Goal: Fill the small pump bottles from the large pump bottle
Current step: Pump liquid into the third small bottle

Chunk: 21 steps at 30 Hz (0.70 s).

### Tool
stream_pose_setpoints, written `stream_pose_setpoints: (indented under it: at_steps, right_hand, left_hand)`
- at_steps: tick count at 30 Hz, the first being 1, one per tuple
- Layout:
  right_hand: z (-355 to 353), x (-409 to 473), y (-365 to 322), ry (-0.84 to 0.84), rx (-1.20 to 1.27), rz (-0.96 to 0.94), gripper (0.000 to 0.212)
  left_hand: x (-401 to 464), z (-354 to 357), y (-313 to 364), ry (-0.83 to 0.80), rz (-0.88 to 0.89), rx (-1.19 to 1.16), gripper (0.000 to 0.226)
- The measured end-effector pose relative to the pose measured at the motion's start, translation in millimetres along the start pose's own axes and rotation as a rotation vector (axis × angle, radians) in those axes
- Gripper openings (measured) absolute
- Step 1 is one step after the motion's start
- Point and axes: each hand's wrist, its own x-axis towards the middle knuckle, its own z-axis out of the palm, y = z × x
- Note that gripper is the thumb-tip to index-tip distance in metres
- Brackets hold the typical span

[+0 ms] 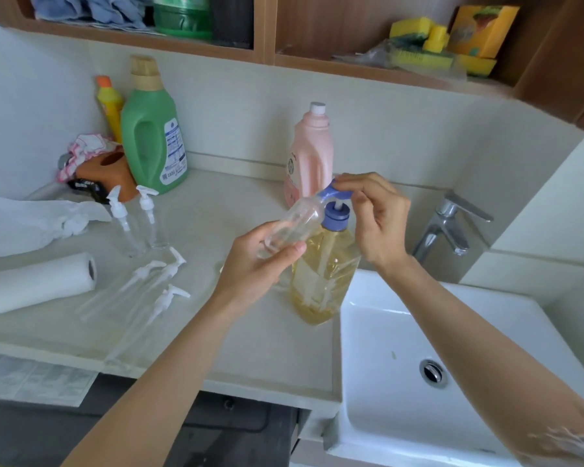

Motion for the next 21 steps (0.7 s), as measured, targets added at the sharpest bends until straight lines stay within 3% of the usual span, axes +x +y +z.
stream_pose_setpoints:
  at_steps: [7,15,21]
  right_hand:
    - [13.3,-18.8,10.8,0.085,-0.043,-0.042,0.03]
    - [6.0,-5.6,-6.7,0.036,-0.034,0.071,0.03]
    - [-3.0,-2.5,-10.2,-0.028,-0.054,0.025,0.03]
  left_hand:
    - [2.3,-8.7,-10.5,-0.007,-0.031,0.04,0.033]
    - [0.0,-15.0,4.4,-0.065,-0.027,0.02,0.025]
    - [0.3,-18.0,7.5,-0.073,-0.032,-0.014,0.023]
